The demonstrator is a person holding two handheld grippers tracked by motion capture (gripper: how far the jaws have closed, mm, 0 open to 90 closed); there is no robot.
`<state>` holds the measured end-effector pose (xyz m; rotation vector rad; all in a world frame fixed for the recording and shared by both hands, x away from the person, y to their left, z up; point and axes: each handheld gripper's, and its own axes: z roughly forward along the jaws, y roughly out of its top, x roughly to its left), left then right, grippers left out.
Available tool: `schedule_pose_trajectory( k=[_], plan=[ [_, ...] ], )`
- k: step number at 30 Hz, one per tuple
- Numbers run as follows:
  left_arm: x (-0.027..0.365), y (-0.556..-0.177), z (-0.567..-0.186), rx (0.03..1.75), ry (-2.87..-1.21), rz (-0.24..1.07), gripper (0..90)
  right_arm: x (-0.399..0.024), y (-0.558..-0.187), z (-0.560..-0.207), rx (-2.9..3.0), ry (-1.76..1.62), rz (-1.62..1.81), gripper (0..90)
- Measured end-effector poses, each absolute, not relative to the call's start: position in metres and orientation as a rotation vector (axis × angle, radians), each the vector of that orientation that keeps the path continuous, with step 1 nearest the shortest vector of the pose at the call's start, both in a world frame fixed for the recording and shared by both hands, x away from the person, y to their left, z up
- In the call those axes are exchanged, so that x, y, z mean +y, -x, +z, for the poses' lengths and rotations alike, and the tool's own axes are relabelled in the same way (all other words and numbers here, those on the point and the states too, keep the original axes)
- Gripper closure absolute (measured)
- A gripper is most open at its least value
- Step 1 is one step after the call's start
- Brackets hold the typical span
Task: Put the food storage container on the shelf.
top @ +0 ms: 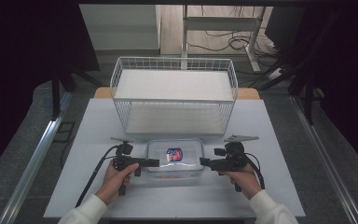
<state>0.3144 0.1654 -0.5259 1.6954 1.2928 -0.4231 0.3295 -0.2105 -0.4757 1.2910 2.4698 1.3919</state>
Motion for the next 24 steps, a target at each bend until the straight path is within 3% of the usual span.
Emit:
schedule_pose_trajectory(
  k=[7, 24],
  plan=[
    [0.172, -0.314, -0.525, 1.316, -1.661, -0.418, 28.8, -0.207, -0.339, -0.485, 2.534, -1.410, 1.421, 12.8],
    [0.174, -0.314, -0.527, 1.320, -1.639, -0.433, 31.7, -0.197, -0.362, -0.509, 2.629, -1.720, 1.520, 24.2]
  ],
)
